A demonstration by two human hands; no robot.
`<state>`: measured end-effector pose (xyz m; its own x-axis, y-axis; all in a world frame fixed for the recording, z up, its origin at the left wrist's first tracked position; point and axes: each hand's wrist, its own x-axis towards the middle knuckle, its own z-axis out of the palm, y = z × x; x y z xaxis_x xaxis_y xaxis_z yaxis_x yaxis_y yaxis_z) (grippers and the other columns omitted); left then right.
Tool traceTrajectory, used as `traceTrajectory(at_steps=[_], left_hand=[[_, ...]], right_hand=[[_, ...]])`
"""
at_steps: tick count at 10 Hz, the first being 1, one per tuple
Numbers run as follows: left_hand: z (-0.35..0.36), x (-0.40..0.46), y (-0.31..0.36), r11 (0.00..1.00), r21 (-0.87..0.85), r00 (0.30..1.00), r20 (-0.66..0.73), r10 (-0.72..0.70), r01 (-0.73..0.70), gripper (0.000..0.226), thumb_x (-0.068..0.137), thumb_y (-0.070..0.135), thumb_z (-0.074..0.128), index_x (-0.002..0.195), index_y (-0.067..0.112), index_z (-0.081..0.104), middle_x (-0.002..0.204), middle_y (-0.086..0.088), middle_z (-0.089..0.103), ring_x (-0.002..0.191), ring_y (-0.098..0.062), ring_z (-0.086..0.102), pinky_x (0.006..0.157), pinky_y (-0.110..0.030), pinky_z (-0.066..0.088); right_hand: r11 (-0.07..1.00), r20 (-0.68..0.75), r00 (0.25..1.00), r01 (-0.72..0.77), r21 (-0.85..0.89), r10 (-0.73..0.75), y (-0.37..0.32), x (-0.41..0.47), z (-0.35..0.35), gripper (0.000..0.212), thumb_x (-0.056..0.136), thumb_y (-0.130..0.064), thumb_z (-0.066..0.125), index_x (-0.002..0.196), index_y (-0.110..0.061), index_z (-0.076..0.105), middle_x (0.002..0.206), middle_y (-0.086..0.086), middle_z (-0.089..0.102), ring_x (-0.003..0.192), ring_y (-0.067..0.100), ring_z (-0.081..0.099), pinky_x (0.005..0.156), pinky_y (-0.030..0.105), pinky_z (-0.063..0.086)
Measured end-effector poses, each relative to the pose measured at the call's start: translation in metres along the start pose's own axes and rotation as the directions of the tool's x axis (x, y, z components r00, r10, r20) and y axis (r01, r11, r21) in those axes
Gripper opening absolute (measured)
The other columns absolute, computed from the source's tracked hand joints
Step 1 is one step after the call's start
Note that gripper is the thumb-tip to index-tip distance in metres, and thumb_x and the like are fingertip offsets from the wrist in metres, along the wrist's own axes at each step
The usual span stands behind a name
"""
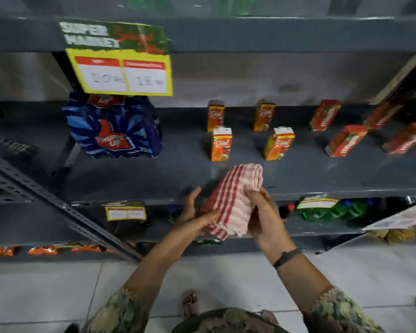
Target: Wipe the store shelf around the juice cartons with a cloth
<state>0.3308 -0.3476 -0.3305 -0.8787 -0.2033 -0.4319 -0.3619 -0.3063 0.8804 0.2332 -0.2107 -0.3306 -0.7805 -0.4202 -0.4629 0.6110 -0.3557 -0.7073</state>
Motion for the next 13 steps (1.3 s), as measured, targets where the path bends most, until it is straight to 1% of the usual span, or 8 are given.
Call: traceTrajectory(at_steps=[2, 3, 4, 6, 8, 9, 12, 13], left_hand=[[0.103, 0.007, 0.010, 0.874, 0.349, 0.869, -0.240, 0.433, -0.339, 0.066, 0.078, 0.008, 0.070, 0.119, 0.035, 0.026, 0.102, 0.007, 0.055, 0.090, 0.005, 0.057, 0.077, -0.010, 0.045], [0.165, 0.011, 0.010, 0.695, 0.483, 0.660, -0.277, 0.698, -0.532, 0.040, 0.080, 0.018, 0.066, 0.101, 0.036, 0.036, 0.110, -0.001, 0.052, 0.106, -0.009, 0.055, 0.090, -0.030, 0.047], [0.228, 0.015, 0.017, 0.485, 0.627, 0.492, -0.181, 0.852, -0.609, 0.012, 0.084, 0.022, 0.057, 0.094, 0.022, 0.050, 0.115, -0.001, 0.045, 0.111, 0.007, 0.044, 0.093, -0.020, 0.042], [0.344, 0.015, 0.069, 0.250, 0.620, 0.401, 0.116, 0.908, -0.744, 0.044, 0.077, 0.024, 0.067, 0.118, 0.011, 0.056, 0.139, -0.006, 0.026, 0.120, 0.002, 0.037, 0.093, -0.006, 0.037], [0.441, 0.034, 0.158, -0.087, 0.674, 0.185, 0.322, 0.929, -0.734, 0.040, 0.077, 0.014, 0.062, 0.116, 0.012, 0.056, 0.150, -0.020, 0.012, 0.123, -0.032, 0.042, 0.100, -0.035, 0.042], [0.483, 0.049, 0.206, -0.243, 0.716, 0.091, 0.393, 0.915, -0.655, 0.031, 0.078, 0.007, 0.062, 0.108, 0.007, 0.060, 0.150, -0.024, 0.016, 0.122, -0.034, 0.045, 0.099, -0.035, 0.043], [0.521, 0.116, 0.280, -0.317, 0.902, 0.497, 0.427, 0.756, -0.293, 0.031, 0.090, 0.013, 0.041, 0.113, 0.004, 0.059, 0.151, -0.015, 0.019, 0.131, -0.039, 0.026, 0.102, -0.047, 0.028], [0.519, 0.110, 0.284, -0.406, 0.886, 0.465, 0.464, 0.754, -0.226, 0.027, 0.088, 0.018, 0.046, 0.104, 0.013, 0.067, 0.154, -0.015, 0.016, 0.140, -0.033, 0.010, 0.111, -0.048, 0.016]], right_hand=[[0.841, 0.056, 0.927, 0.361, -0.404, -0.371, -0.068, -0.035, -0.091, 0.058, 0.084, -0.011, 0.063, 0.132, -0.027, 0.035, 0.123, 0.007, 0.056, 0.103, 0.017, 0.060, 0.085, 0.037, 0.052], [0.663, 0.186, 0.831, 0.535, -0.524, -0.524, -0.110, -0.050, -0.129, 0.056, 0.089, -0.009, 0.058, 0.135, -0.025, 0.030, 0.121, 0.001, 0.054, 0.106, 0.012, 0.059, 0.091, 0.031, 0.053], [0.497, 0.261, 0.711, 0.662, -0.561, -0.653, -0.158, -0.065, -0.163, 0.045, 0.090, -0.009, 0.057, 0.129, -0.022, 0.037, 0.112, -0.017, 0.057, 0.100, 0.004, 0.061, 0.082, 0.019, 0.053], [0.192, 0.196, 0.394, 0.752, -0.630, -0.898, -0.260, -0.093, -0.209, 0.032, 0.087, -0.011, 0.061, 0.112, -0.022, 0.043, 0.101, -0.021, 0.054, 0.093, 0.014, 0.058, 0.081, 0.035, 0.052], [-0.101, 0.168, 0.029, 0.695, -0.712, -0.985, -0.381, -0.097, -0.229, 0.026, 0.084, -0.023, 0.063, 0.103, -0.025, 0.045, 0.099, -0.004, 0.053, 0.083, 0.011, 0.052, 0.078, 0.037, 0.048], [-0.120, 0.109, -0.056, 0.623, -0.773, -0.993, -0.437, -0.089, -0.230, 0.027, 0.080, -0.028, 0.063, 0.103, -0.018, 0.052, 0.092, -0.002, 0.055, 0.077, 0.019, 0.054, 0.076, 0.040, 0.047], [-0.160, 0.155, 0.262, -0.001, -0.987, -0.953, -0.513, -0.043, -0.221, 0.042, 0.083, -0.046, 0.053, 0.113, -0.019, 0.064, 0.132, 0.020, 0.048, 0.131, 0.036, 0.032, 0.105, 0.052, 0.025], [-0.204, 0.209, 0.188, 0.042, -0.978, -0.960, -0.521, -0.054, -0.218, 0.041, 0.082, -0.048, 0.056, 0.117, -0.026, 0.061, 0.152, 0.015, 0.029, 0.144, 0.034, 0.010, 0.112, 0.061, 0.008]])
